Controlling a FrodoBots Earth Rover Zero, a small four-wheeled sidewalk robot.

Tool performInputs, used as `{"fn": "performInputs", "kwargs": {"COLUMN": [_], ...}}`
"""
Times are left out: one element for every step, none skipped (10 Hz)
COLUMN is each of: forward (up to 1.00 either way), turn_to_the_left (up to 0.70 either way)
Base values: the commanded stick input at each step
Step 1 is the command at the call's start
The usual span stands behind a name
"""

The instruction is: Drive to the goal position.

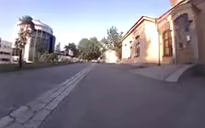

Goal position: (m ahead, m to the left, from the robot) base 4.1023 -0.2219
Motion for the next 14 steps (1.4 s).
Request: {"fn": "performInputs", "kwargs": {"forward": [0.5,0.5,0.5,0.5,0.5,0.5,0.5,0.5,0.5,0.5,0.5,0.5,0.5,0.5], "turn_to_the_left": [0.0,0.0,0.0,0.0,0.0,0.0,0.0,0.0,0.0,0.0,0.0,0.0,0.0,0.0]}}
